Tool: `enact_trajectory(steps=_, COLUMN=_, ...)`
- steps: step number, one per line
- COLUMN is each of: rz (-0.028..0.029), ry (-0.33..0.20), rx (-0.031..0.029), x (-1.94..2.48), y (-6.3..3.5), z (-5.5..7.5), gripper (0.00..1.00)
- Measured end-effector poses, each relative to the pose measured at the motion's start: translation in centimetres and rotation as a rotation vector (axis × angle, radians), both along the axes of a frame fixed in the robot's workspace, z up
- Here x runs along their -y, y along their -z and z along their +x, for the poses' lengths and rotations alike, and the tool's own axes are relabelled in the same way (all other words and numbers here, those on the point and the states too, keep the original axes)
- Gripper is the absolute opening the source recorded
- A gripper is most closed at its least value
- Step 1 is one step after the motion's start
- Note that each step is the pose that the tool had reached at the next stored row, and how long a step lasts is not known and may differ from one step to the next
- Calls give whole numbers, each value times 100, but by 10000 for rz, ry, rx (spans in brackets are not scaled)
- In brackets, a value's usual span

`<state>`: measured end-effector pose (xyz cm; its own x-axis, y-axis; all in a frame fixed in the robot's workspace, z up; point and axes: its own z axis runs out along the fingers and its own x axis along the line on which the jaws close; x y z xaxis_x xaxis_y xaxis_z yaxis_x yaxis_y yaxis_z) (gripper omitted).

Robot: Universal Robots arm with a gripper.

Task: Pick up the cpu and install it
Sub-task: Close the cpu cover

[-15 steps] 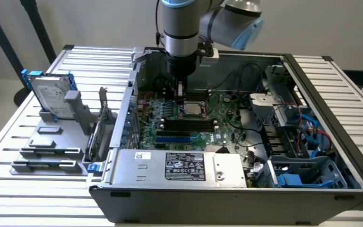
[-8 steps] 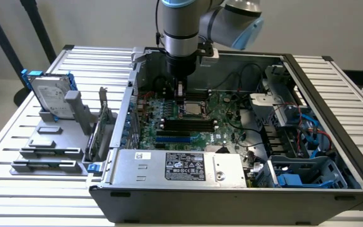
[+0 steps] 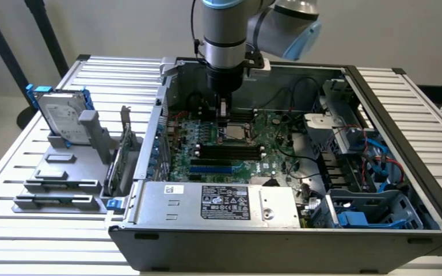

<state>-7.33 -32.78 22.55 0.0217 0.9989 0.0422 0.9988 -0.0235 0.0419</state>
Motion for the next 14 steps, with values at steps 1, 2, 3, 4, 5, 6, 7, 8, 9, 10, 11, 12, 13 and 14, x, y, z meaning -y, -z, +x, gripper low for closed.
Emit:
enact_trajectory(steps=1, rz=7, ry=-2, rx=-9, x=0, y=-13, z=45, gripper=11)
enact_trajectory(steps=2, rz=15, ry=-1, rx=-18, x=0, y=-27, z=91, gripper=11)
enact_trajectory(steps=3, rz=23, ry=0, rx=-27, x=0, y=-44, z=135, gripper=11)
enact_trajectory(steps=4, rz=29, ry=-2, rx=-34, x=0, y=-63, z=181, gripper=11)
enact_trajectory(steps=5, rz=35, ry=0, rx=-43, x=0, y=-89, z=228, gripper=11)
enact_trajectory(steps=6, rz=43, ry=-2, rx=-50, x=0, y=-117, z=272, gripper=11)
enact_trajectory(steps=7, rz=50, ry=0, rx=-59, x=0, y=-152, z=317, gripper=11)
enact_trajectory(steps=8, rz=58, ry=-1, rx=-68, x=0, y=-190, z=366, gripper=11)
enact_trajectory(steps=9, rz=65, ry=-1, rx=-78, x=0, y=-226, z=411, gripper=11)
enact_trajectory(steps=10, rz=72, ry=0, rx=-87, x=0, y=-261, z=456, gripper=11)
enact_trajectory(steps=11, rz=79, ry=-2, rx=-97, x=0, y=-296, z=501, gripper=11)
enact_trajectory(steps=12, rz=83, ry=0, rx=-108, x=0, y=-328, z=546, gripper=11)
enact_trajectory(steps=13, rz=90, ry=-1, rx=-117, x=0, y=-358, z=592, gripper=11)
enact_trajectory(steps=14, rz=96, ry=0, rx=-127, x=0, y=-384, z=636, gripper=11)
